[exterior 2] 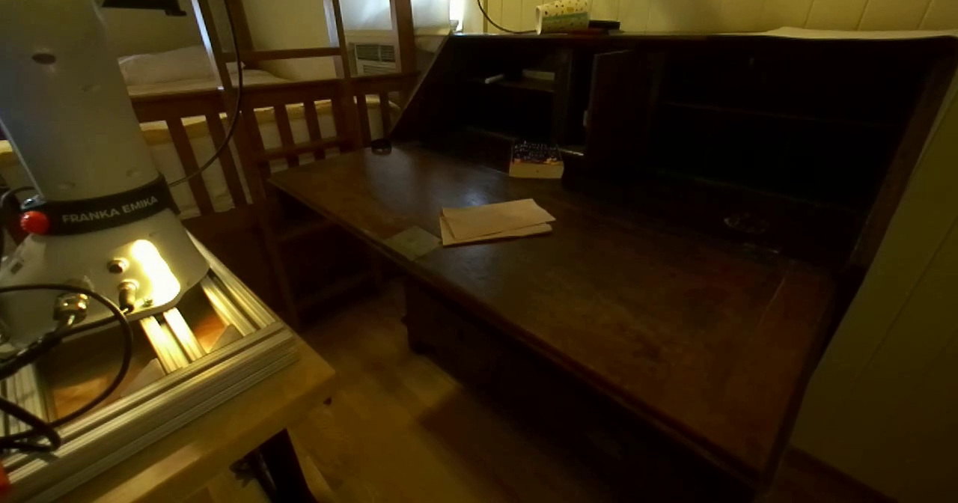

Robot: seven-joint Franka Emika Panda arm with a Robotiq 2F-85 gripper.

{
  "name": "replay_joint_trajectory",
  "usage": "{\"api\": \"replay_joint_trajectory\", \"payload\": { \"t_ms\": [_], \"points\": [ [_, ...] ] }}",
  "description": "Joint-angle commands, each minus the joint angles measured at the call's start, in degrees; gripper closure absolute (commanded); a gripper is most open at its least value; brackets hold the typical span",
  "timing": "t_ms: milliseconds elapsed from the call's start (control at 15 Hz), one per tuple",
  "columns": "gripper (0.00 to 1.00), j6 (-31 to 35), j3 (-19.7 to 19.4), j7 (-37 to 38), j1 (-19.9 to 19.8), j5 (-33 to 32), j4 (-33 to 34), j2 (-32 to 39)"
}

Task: Put the black cable on top of the shelf

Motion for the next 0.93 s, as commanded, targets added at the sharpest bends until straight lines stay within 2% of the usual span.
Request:
{"api": "replay_joint_trajectory", "payload": {
  "t_ms": [0, 267, 400, 867],
  "points": [
    [0.99, -6.2, 5.9, -2.3, -2.0, 6.1, 2.4, 2.2],
    [0.99, -11.9, 10.7, -2.0, -5.4, 12.4, 2.1, 3.9],
    [0.99, -13.6, 11.8, -1.2, -6.8, 14.3, 2.4, 5.7],
    [0.99, -19.8, 10.6, 2.9, -7.8, 14.9, 3.6, 10.7]
  ]
}}
